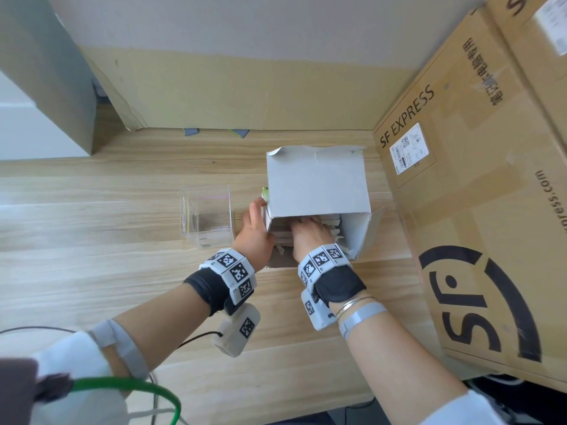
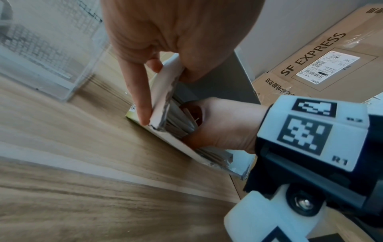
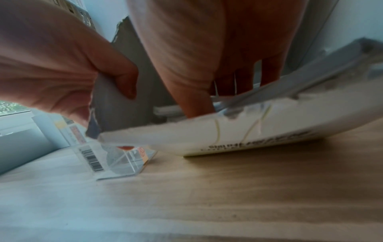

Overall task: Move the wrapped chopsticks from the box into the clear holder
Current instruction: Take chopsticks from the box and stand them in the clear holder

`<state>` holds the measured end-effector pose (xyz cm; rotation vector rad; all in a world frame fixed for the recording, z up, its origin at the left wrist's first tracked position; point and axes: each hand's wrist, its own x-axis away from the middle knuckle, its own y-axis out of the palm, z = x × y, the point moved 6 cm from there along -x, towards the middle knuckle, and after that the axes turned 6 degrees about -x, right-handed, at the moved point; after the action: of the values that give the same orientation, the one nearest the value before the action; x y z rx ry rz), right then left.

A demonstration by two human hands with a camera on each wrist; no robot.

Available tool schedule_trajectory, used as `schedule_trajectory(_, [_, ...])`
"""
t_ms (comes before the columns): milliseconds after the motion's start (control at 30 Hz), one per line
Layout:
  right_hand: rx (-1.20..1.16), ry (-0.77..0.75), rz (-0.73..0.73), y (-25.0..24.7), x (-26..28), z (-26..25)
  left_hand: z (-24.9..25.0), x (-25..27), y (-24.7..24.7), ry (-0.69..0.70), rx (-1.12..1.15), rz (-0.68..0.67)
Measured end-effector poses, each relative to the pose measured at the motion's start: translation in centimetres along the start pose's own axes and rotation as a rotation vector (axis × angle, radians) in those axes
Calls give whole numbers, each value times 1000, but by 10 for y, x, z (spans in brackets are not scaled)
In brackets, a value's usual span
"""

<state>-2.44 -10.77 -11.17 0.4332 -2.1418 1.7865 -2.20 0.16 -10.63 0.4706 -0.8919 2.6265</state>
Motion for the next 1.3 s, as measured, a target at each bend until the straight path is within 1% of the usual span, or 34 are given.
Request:
schedule_trajectory(133, [-15, -9, -38, 2, -1, -3, 0, 1, 0, -16, 5, -3])
schedule_trajectory(233, [-44, -3, -39, 5, -2, -3, -1, 0, 0, -22, 4, -6])
schedule_trajectory(367, [-13, 13, -74, 9, -5, 0, -2, 0, 0, -30, -24, -20])
schedule_trajectory(500, [-13, 14, -84, 10, -6, 1, -2, -1, 1, -35, -12, -23])
schedule_trajectory(667, [-41, 21, -44, 5, -2, 4, 0, -1, -1, -35, -21, -44])
schedule_trajectory(833, [-68, -5, -82, 2, 0, 8, 2, 0, -5, -62, -33, -50])
schedule_trajectory(933, [-178, 20, -39, -9, 4, 13, 4, -1, -9, -87, -16, -55])
schedule_trajectory(1067, [-437, 43, -12, -21, 10, 18, 8, -7, -13, -58, -113, -61])
schedule_trajectory(1200, [-809, 63, 68, -41, 12, 20, 5, -8, -9, -103, -175, -164])
schedule_trajectory(1300, [-932, 68, 133, -55, 12, 20, 1, -5, -5, -124, -222, -217])
